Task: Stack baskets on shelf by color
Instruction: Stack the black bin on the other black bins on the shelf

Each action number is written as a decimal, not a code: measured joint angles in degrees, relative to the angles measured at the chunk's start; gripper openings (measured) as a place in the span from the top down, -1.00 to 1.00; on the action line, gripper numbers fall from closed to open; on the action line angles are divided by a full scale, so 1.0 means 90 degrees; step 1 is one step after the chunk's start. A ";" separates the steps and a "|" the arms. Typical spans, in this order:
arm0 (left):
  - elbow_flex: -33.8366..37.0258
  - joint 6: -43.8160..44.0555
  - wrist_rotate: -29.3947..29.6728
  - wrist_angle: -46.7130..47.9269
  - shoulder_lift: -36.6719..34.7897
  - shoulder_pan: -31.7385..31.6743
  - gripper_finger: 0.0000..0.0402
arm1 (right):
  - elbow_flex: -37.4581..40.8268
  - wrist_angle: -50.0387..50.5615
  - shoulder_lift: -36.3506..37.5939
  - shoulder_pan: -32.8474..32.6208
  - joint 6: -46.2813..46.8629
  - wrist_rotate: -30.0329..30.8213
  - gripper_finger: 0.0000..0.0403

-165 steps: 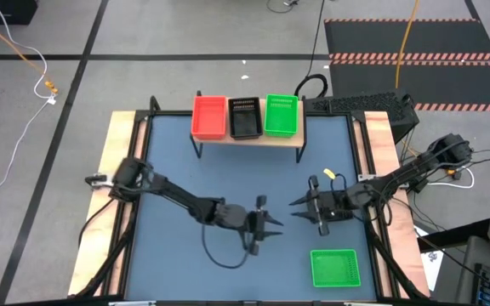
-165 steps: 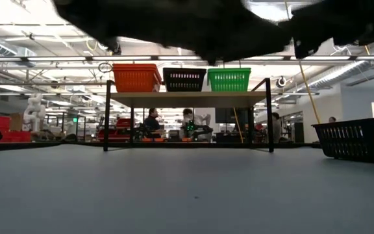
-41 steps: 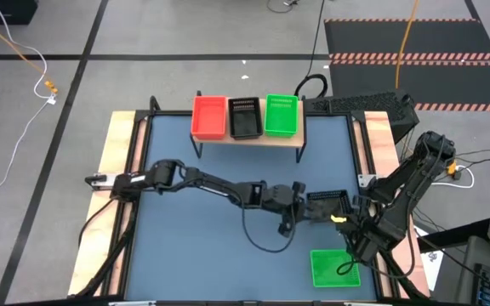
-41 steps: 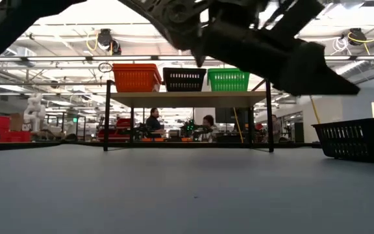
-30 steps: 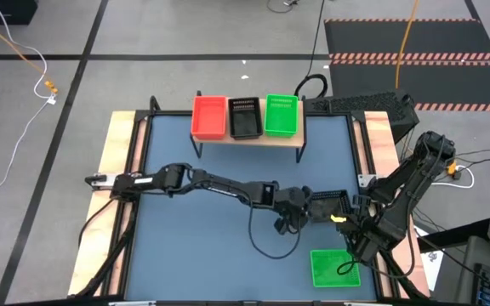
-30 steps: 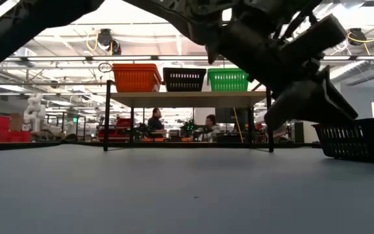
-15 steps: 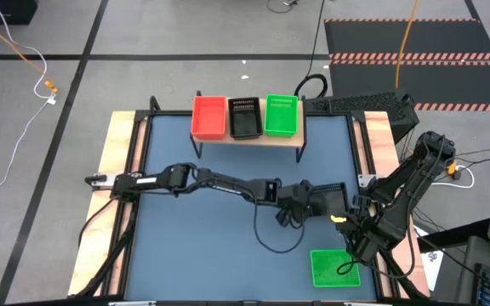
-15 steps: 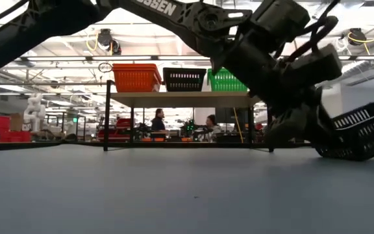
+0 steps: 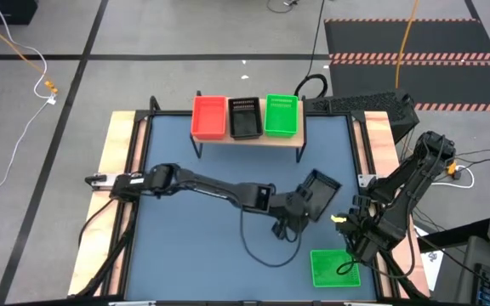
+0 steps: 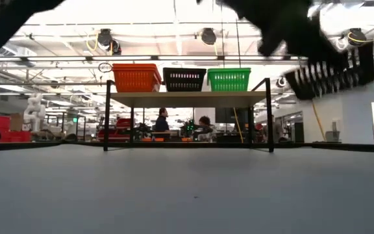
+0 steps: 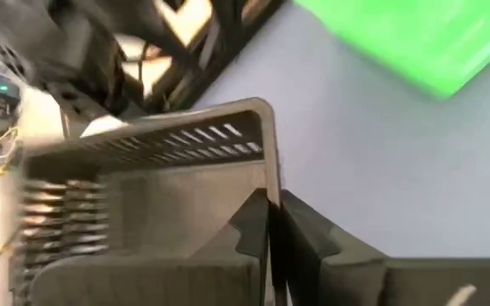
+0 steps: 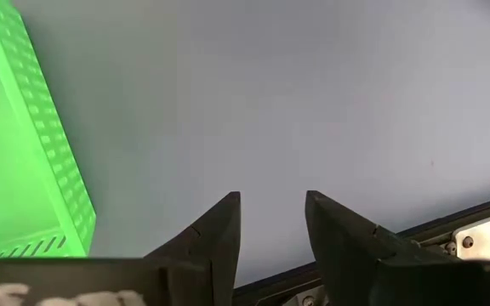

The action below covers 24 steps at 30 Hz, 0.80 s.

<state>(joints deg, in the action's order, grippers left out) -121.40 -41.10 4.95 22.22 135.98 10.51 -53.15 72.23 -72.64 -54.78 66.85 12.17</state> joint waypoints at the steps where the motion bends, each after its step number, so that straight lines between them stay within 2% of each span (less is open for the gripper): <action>1: -0.0002 0.0128 0.0000 0.0150 -0.0139 0.0075 0.89 | 0.0000 -0.0004 -0.0001 0.0000 0.0000 -0.0001 0.37; 6: -0.0002 0.0706 -0.0008 0.1115 -0.0915 0.0419 0.96 | 0.0000 -0.0027 -0.0002 0.0000 0.0050 -0.0001 0.37; 10: -0.0005 0.1120 0.0139 0.1653 -0.1523 0.0574 0.88 | 0.0000 -0.0024 -0.0003 0.0000 0.0142 -0.0001 0.37; 14: -0.0005 0.1669 0.0693 0.2103 -0.2013 0.0653 0.84 | 0.0000 -0.0047 0.0000 0.0000 0.0144 0.0002 0.37; 21: -0.0005 0.2023 0.2067 0.2634 -0.2647 0.0603 0.96 | 0.0000 -0.0061 -0.0002 0.0000 0.0134 0.0011 0.37; 24: -0.0006 0.2092 0.2257 0.2698 -0.2901 0.0526 0.93 | 0.0000 -0.0082 -0.0002 0.0000 0.0129 0.0016 0.37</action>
<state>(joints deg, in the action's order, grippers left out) -121.46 -22.28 25.26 46.50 109.87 15.24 -53.15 71.50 -72.66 -54.78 68.01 12.32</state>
